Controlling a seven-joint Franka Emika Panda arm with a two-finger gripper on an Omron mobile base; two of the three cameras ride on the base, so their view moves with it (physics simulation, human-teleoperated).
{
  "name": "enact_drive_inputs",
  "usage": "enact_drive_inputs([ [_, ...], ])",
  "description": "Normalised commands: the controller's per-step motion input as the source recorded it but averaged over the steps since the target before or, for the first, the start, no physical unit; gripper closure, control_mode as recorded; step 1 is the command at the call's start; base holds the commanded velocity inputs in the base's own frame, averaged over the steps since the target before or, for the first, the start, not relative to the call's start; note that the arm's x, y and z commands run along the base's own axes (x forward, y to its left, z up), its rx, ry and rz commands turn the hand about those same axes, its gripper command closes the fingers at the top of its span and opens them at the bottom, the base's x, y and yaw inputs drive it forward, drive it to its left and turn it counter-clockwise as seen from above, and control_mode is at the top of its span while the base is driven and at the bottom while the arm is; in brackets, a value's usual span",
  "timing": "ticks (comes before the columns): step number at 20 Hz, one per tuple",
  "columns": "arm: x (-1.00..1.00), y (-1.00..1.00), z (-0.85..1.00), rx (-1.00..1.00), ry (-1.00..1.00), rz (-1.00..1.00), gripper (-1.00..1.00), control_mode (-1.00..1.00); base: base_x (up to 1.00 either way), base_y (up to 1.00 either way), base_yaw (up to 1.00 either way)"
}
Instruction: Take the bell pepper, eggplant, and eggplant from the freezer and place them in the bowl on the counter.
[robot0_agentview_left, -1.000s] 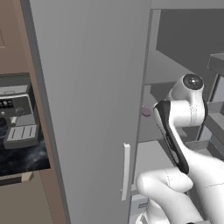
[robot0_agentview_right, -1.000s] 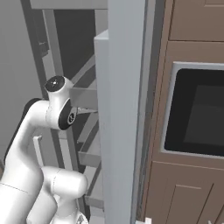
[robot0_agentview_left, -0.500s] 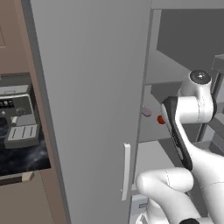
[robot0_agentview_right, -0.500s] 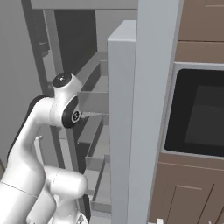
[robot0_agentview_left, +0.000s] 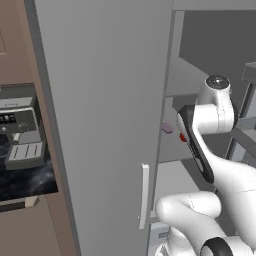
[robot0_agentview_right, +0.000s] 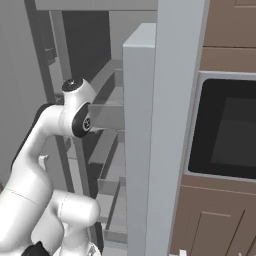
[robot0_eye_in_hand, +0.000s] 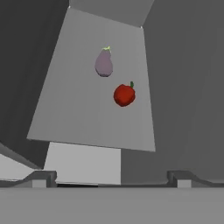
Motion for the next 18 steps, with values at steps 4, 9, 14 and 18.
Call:
enact_drive_inputs([
  [4,0.26,-0.01,-0.35,0.0,0.09,0.0,-1.0,-1.0,0.0,0.0,0.0],
  [9,0.4,-0.09,-0.32,0.0,0.0,0.0,-1.0,-1.0,0.0,0.0,0.0],
  [14,0.24,-0.28,-0.32,0.0,0.01,0.0,-1.0,-1.0,0.0,0.0,0.0],
  [18,0.33,-0.13,-0.35,0.01,0.0,0.0,-1.0,-1.0,0.0,0.0,0.0],
])
